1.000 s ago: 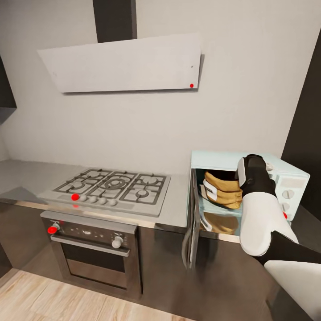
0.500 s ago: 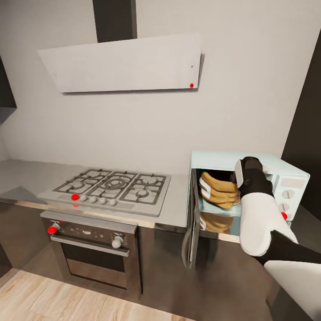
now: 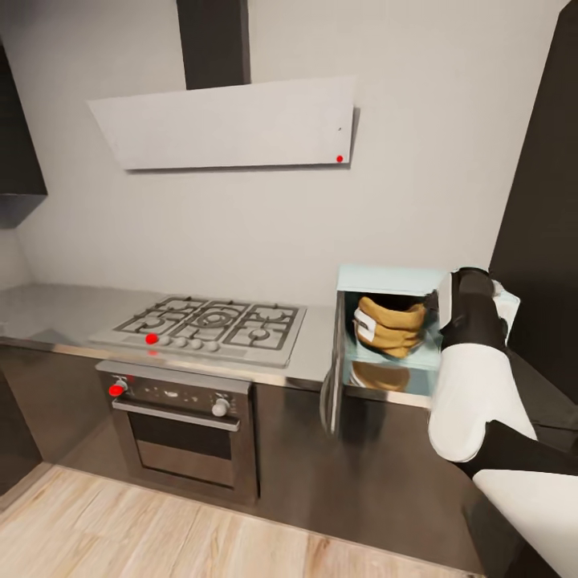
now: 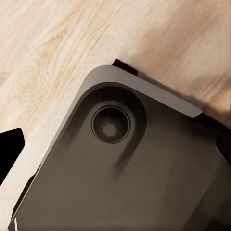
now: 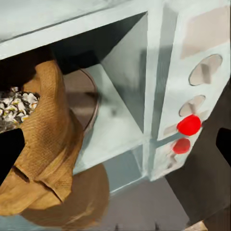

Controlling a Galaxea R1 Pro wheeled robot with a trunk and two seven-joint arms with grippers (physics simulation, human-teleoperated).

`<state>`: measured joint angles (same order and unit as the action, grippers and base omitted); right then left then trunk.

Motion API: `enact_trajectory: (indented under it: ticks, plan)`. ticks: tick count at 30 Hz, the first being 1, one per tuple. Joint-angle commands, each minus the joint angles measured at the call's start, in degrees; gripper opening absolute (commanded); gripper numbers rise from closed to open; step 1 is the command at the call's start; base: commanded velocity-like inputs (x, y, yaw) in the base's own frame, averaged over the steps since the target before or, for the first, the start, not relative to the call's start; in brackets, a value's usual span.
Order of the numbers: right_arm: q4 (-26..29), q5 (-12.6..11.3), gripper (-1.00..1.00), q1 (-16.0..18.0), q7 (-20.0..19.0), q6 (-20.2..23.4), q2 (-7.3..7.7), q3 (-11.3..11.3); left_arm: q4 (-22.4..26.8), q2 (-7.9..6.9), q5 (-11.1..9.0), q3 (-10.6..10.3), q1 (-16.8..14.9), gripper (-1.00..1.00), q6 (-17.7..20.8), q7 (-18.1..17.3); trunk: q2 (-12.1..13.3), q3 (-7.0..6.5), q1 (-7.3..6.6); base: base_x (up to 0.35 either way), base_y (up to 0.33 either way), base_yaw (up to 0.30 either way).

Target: In the kitchen, take the popcorn bag from the countertop, put it into the microwave, and heat it until the popcorn is cooked so the cooked popcorn ends up inside the bag.

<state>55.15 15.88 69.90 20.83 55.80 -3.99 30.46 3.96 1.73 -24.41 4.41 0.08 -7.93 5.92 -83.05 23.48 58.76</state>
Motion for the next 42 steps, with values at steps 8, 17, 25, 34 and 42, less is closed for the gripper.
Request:
enact_trajectory:
  ticks: [8, 17, 25, 34, 42]
  plan:
    - [3.54, -1.46, 1.0, -6.13, -10.7, 4.2, 0.44, -0.01, 0.08, -0.05, 0.24, 0.35, 0.01, 1.0, -0.07, 0.06, -0.04, 0.06, -0.03, -0.182, 0.0, 0.0]
    - [15.56, -0.49, 1.0, -24.6, -43.87, -7.07, 4.45, -10.92, 0.08, -0.06, 0.24, 0.26, 0.01, 1.0, -0.07, 0.06, -0.04, 0.06, -0.03, -0.001, 0.0, 0.0]
    - [5.73, -0.79, 1.0, -28.28, -43.55, -26.5, 4.35, -13.07, 0.08, -0.01, 0.24, 0.39, 0.01, 1.0, -0.07, 0.11, -0.04, 0.06, -0.03, 0.0, 0.0, 0.0]
    - [-2.91, -1.19, 1.0, -28.33, -28.57, -45.21, 2.26, -13.14, 0.08, -0.06, 0.16, 0.25, 0.01, 1.0, 0.37, 0.06, -0.04, 0.06, -0.03, 0.255, 0.0, 0.0]
    - [-4.77, -0.72, 1.0, -28.33, -27.73, -46.04, 2.43, -13.15, 0.08, -0.06, 0.16, 0.25, 0.01, 1.0, 0.37, 0.06, -0.04, 0.06, -0.03, 0.321, 0.0, 0.0]
